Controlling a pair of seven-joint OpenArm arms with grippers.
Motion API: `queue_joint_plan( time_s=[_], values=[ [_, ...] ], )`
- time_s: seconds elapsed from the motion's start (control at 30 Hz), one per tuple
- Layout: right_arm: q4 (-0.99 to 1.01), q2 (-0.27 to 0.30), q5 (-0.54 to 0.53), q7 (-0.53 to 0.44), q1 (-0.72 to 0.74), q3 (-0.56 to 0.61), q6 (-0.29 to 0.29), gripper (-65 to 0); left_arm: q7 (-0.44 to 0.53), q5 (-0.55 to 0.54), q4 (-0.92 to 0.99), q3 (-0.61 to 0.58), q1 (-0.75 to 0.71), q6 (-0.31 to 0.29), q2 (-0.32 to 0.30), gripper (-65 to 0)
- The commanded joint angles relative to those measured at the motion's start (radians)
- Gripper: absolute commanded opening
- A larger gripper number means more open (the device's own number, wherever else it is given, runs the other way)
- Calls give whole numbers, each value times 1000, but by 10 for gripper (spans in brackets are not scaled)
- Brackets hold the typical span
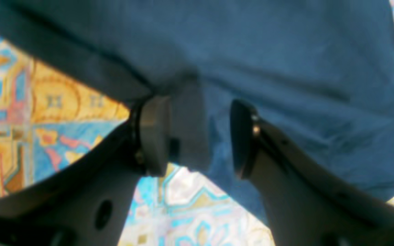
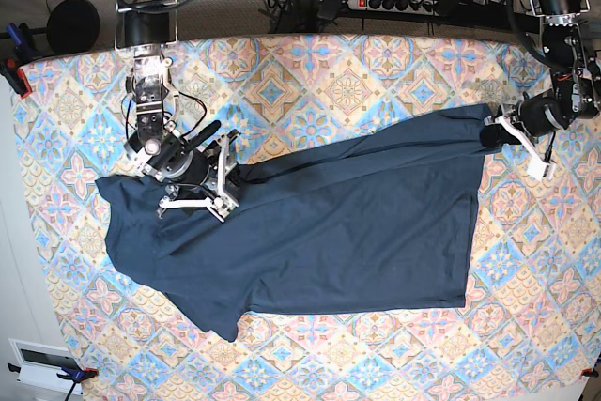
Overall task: Layout the t-shirt on the table in an organized manner, then fold the t-shirt properly
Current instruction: 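Grasp the shirt shoulder fabric with the right gripper, then drag the grasped shoulder away from the left gripper to spread the shirt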
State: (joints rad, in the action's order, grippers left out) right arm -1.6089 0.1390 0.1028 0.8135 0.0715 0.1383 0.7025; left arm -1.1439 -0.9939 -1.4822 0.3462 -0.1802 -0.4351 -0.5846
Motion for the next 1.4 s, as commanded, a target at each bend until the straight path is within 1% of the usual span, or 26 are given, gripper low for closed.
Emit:
queue_joint_plan(
  time_s=[0.0, 0.13, 0.33, 0.4, 0.57, 0.67, 0.73, 0.8, 0.93, 1.07, 1.2, 1.27, 1.37],
  values=[
    [2, 6, -5, -10, 9, -4, -4, -380, 12, -15, -16, 7, 12, -3, -24, -650],
    [38, 6, -5, -52, 9, -4, -4, -380, 12, -15, -16, 7, 12, -3, -24, -650],
    [84, 6, -5, -72, 11, -4, -4, -388, 12, -15, -16, 7, 12, -3, -24, -650],
    [84, 6, -5, -72, 11, -4, -4, -431, 12, -16, -16, 7, 12, -3, -24, -650],
    [74, 9, -5, -72, 11, -9, -4, -649, 12, -16, -16, 7, 12, -3, -24, -650],
    [23, 12, -5, -72, 3, -13, -4, -644, 12, -18, -16, 7, 12, -3, -24, -650],
    [-46, 46, -5, -72, 0, -35, -4, -647, 12, -18, -19, 7, 9, -3, -24, -650],
    [-117, 64, -12, -69, -58, -61, -4, -648, 12, -13, -47, 7, 3, -3, -24, -650],
    [-252, 64, -12, -69, -175, -99, -4, -648, 12, -12, -99, 7, -20, -3, -24, -650],
    [-351, 66, -12, -69, -295, -121, -4, -648, 12, -12, -104, 7, -22, -3, -27, -650],
    [-374, 66, -12, -72, -448, -156, -4, -648, 9, -12, -105, 7, -25, -3, -31, -650],
    [-376, 66, -12, -72, -488, -168, -4, -648, 8, -12, -105, 7, -25, -5, -33, -650],
    [-376, 66, -12, -79, -540, -174, -4, -648, 8, -16, -107, 7, -28, -5, -56, -650]
  ],
)
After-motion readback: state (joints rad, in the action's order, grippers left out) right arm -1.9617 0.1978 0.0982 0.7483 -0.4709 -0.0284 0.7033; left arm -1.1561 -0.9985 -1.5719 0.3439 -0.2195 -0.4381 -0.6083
